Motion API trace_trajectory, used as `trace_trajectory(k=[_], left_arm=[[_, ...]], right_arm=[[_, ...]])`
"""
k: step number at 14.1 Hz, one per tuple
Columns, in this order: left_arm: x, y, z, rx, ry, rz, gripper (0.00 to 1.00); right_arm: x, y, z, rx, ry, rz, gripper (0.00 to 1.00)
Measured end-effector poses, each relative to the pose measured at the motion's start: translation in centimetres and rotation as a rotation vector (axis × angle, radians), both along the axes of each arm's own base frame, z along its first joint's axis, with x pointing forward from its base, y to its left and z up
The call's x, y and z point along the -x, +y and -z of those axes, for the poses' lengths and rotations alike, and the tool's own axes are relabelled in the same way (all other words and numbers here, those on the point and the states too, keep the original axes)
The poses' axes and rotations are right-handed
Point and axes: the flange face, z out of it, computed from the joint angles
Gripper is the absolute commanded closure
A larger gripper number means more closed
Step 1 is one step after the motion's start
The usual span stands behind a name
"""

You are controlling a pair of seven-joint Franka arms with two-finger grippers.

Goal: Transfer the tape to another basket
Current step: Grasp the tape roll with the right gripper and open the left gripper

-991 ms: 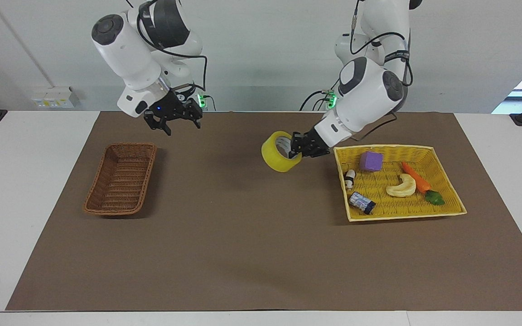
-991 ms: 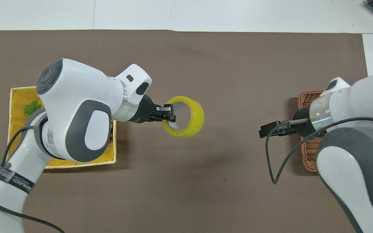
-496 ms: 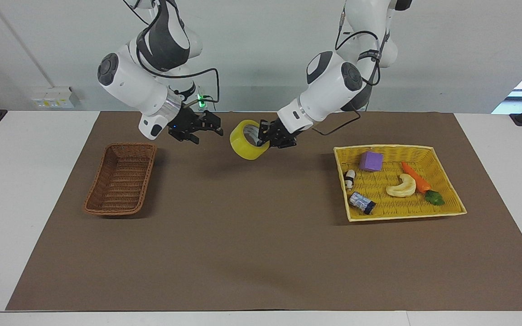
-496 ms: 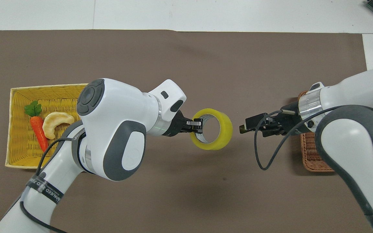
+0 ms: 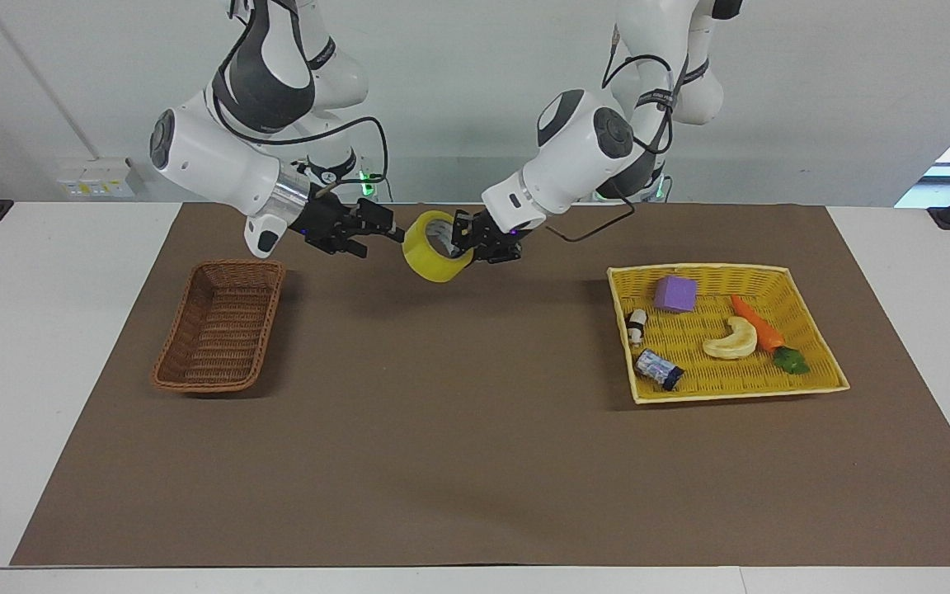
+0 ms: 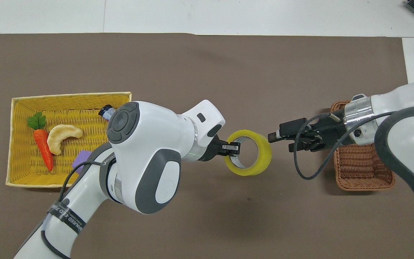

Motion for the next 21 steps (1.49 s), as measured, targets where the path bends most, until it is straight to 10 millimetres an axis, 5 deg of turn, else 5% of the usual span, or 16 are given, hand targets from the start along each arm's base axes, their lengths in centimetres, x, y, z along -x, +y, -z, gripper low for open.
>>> trace_trajectory(k=[9,11,13,14,15,16,17,18,21], left_arm=[[1.6,-2.9,-1.4,0.040,-0.001,-0.125,1.00],[1.6,-2.8,-1.4,0.040,-0.001,-0.126,1.00],[1.6,-2.8,-1.4,0.040,-0.001,-0.127,1.00],[1.7,-2.9,-1.2,0.039,0.001,-0.125,1.00],[1.7,-3.0,-1.4,0.042,-0.002,-0.124,1.00],[1.7,-3.1,-1.6,0.045,-0.003,-0.123,0.80],[1.8,-3.2,-1.8,0.048,-0.006,-0.122,0.16],[1.8,-3.2,-1.8,0.049,-0.006,-0.121,0.00],[1.5,-2.7,-2.8,0.059,-0.006,-0.151,0.00]], right_arm=[[0.8,0.4,-0.1,-0.042,0.071,-0.017,0.00],[0.8,0.4,-0.1,-0.042,0.071,-0.016,0.30],[0.8,0.4,-0.1,-0.042,0.071,-0.016,0.88],[0.8,0.5,-0.2,-0.044,0.069,-0.018,1.00],[0.8,0.7,0.0,-0.043,0.071,-0.021,1.00],[0.9,0.9,0.0,-0.042,0.075,-0.023,1.00],[0.9,1.1,0.1,-0.041,0.080,-0.024,1.00],[0.9,1.2,0.1,-0.041,0.080,-0.025,1.00],[0.8,0.8,0.2,-0.036,0.096,-0.002,1.00]])
